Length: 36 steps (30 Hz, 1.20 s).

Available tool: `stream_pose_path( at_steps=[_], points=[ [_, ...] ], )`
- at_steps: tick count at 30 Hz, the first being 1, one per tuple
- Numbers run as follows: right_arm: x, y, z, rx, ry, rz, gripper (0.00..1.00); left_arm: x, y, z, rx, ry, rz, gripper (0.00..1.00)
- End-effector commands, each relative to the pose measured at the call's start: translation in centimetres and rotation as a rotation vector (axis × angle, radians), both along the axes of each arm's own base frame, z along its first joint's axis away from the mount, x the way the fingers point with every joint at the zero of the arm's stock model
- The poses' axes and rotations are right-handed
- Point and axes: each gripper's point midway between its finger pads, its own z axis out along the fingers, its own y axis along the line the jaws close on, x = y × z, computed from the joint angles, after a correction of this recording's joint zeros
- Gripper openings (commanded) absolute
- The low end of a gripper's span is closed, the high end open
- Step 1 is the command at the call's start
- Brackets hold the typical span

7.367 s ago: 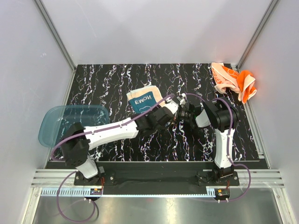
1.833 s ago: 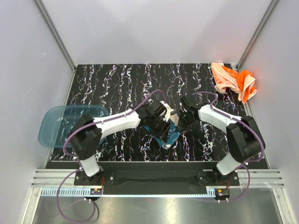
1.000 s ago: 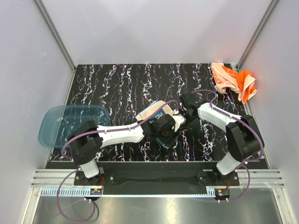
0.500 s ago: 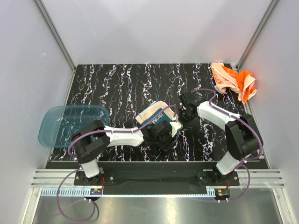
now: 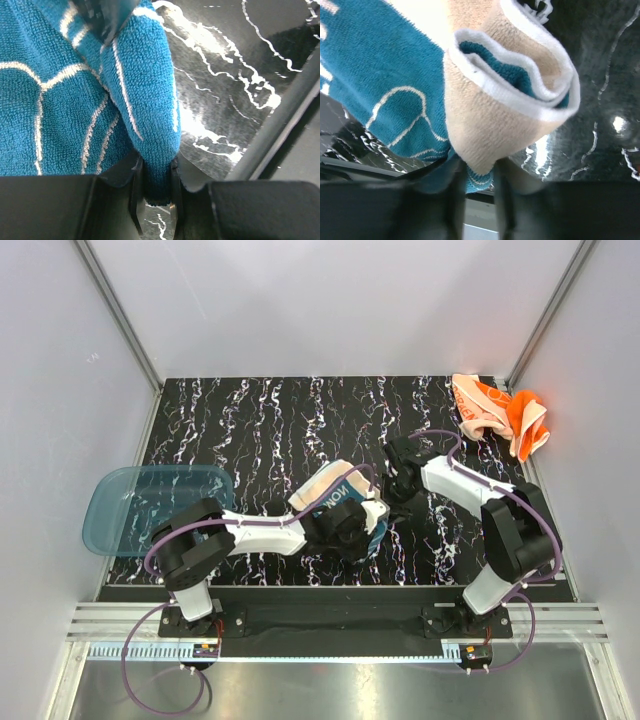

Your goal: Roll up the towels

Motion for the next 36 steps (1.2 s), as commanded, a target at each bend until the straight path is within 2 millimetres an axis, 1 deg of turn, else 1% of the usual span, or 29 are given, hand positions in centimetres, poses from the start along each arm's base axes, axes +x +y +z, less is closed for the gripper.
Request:
stream_pose_path(
  at_steps=[1,2,5,6,7,8,10,11,14,15,17,18,19,20,21,22,23,24,25,26,27,28,29,30,31,32,33,35,36],
  points=[
    [1.6,-0.6,1.1,-0.059,-0.055,0.015,0.37,-1.7,-1.0,1.4,-0.064,0.095,-0.041,0.00],
    [1.9,-0.9,1.3,-0.077,-0.065,0.015,0.49,-1.9,-1.1,1.5,-0.072,0.112,-0.043,0.00],
    [3.3,-1.7,2.9,-0.108,-0.103,-0.011,0.61,-2.2,-1.0,1.7,-0.102,0.171,-0.037,0.00],
    [4.2,-1.7,4.0,-0.105,-0.133,-0.020,0.64,-2.3,-0.8,1.6,-0.106,0.186,-0.032,0.00],
    [4.4,-2.1,4.8,-0.112,-0.145,-0.030,0.65,-2.1,-1.2,2.3,-0.148,0.202,-0.028,0.00],
    [5.2,-2.4,5.7,-0.111,-0.170,-0.047,0.66,-2.0,-0.9,2.1,-0.150,0.216,-0.017,0.00],
    [5.7,-3.5,6.7,-0.136,-0.198,-0.071,0.66,-1.5,-0.8,2.7,-0.196,0.254,0.004,0.00],
    [6.1,-4.3,7.1,-0.146,-0.212,-0.095,0.66,-1.6,-0.3,2.6,-0.205,0.276,0.010,0.00],
    [6.1,-4.8,8.4,-0.119,-0.263,-0.117,0.65,-0.6,0.0,3.9,-0.303,0.331,0.041,0.00],
    [5.6,-4.9,8.6,-0.102,-0.275,-0.118,0.64,-0.6,0.8,3.9,-0.328,0.386,0.059,0.00],
    [5.6,-3.4,9.3,-0.002,-0.318,-0.090,0.63,0.2,1.0,4.6,-0.393,0.404,0.066,0.00],
    [4.6,-2.9,9.5,0.051,-0.334,-0.070,0.62,0.1,1.6,4.6,-0.416,0.465,0.078,0.00],
    [4.8,-1.1,10.5,0.160,-0.374,-0.038,0.60,0.5,1.6,5.0,-0.445,0.475,0.076,0.00],
    [3.9,-0.8,9.9,0.200,-0.367,-0.028,0.59,0.6,1.7,5.0,-0.453,0.492,0.084,0.00],
    [3.5,-0.1,11.0,0.259,-0.405,-0.011,0.57,0.9,2.0,5.0,-0.462,0.524,0.098,0.00],
    [3.5,1.3,12.0,0.354,-0.438,0.022,0.54,1.1,2.1,4.8,-0.457,0.543,0.112,0.00],
    [3.1,1.8,12.2,0.394,-0.443,0.036,0.52,1.2,2.3,4.7,-0.453,0.560,0.126,0.00],
    [2.2,2.0,11.6,0.424,-0.436,0.052,0.50,1.6,2.6,4.3,-0.440,0.590,0.157,0.00],
    [2.5,2.8,12.3,0.478,-0.469,0.063,0.49,1.7,2.7,4.1,-0.428,0.621,0.177,0.00],
    [1.8,3.6,12.4,0.535,-0.453,0.091,0.45,1.6,2.9,4.0,-0.431,0.648,0.191,0.00],
    [1.3,3.8,11.6,0.559,-0.439,0.095,0.43,1.8,2.9,4.3,-0.460,0.693,0.206,0.00],
    [1.3,4.7,12.3,0.615,-0.460,0.112,0.43,1.9,3.0,4.3,-0.466,0.718,0.220,0.00],
    [1.1,5.2,12.3,0.638,-0.463,0.123,0.42,1.9,3.1,4.1,-0.464,0.740,0.236,0.00],
    [0.8,5.4,11.3,0.650,-0.440,0.122,0.42,1.9,3.2,3.9,-0.459,0.774,0.251,0.00],
    [1.1,6.0,11.8,0.692,-0.460,0.128,0.42,1.9,3.2,3.7,-0.452,0.787,0.258,0.00],
    [1.0,6.4,11.6,0.711,-0.456,0.133,0.41,1.9,3.2,3.6,-0.446,0.793,0.262,0.00],
    [1.2,6.6,10.7,0.719,-0.443,0.126,0.41,2.0,3.2,3.3,-0.439,0.802,0.276,0.00],
    [1.7,7.2,10.2,0.746,-0.439,0.119,0.39,2.1,3.2,3.0,-0.430,0.816,0.286,0.00],
    [1.7,7.4,8.7,0.736,-0.407,0.111,0.38,1.9,3.4,2.9,-0.438,0.856,0.301,0.00]
  ],
)
